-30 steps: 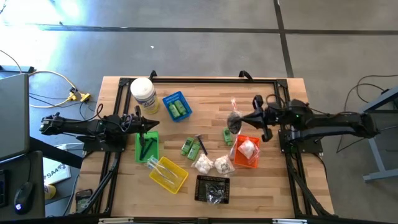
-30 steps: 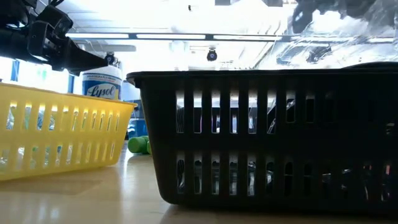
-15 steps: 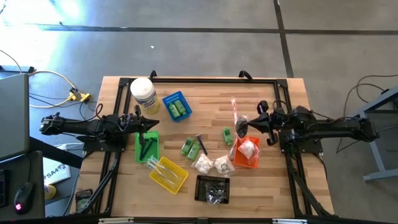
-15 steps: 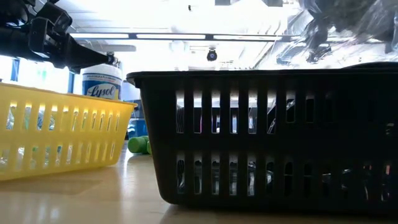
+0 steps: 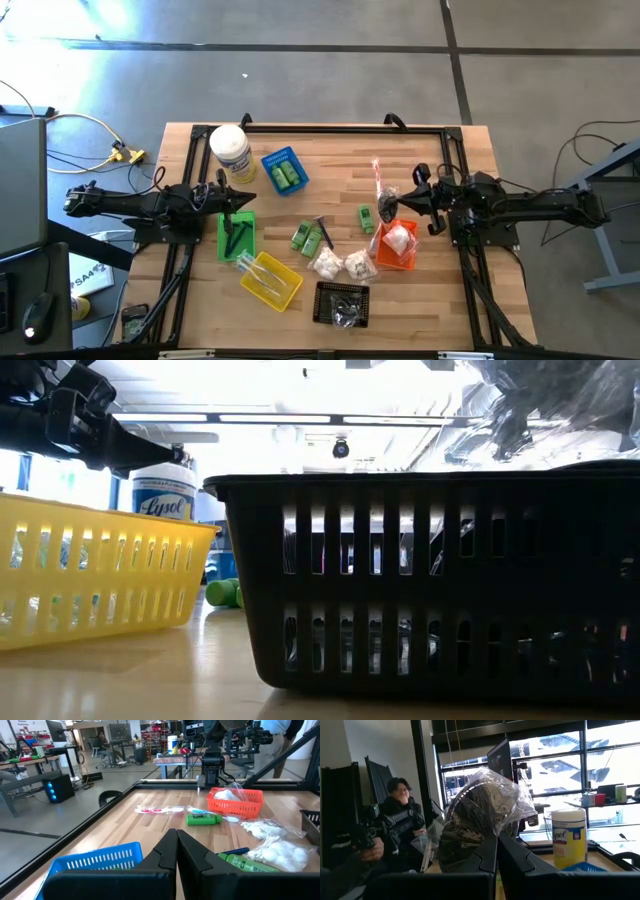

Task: Pick & Place Travel size toiletries
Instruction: Put the black hairbrush into the black bin

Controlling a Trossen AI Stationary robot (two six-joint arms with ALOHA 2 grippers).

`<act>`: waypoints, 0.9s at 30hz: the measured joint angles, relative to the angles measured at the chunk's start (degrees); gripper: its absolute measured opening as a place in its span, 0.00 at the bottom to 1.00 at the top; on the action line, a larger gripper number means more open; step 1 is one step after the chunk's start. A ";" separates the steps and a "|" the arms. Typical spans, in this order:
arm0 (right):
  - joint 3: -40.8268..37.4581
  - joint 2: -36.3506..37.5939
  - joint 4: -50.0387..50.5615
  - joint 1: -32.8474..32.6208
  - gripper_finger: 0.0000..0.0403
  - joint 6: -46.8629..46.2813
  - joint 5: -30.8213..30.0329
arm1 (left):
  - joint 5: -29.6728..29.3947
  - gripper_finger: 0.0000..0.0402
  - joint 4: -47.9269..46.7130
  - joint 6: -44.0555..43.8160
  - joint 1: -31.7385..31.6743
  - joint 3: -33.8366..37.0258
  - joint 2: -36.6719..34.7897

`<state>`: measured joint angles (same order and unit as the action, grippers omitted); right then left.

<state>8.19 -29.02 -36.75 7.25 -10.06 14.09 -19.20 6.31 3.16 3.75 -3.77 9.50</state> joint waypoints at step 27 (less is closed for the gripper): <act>23.47 -25.04 31.04 -26.02 0.01 4.55 -18.00 | 0.23 0.00 1.66 2.69 0.00 0.00 0.00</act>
<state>31.66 -54.06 -5.71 -18.77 -5.51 -3.91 -18.97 7.97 5.85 3.75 -3.77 9.50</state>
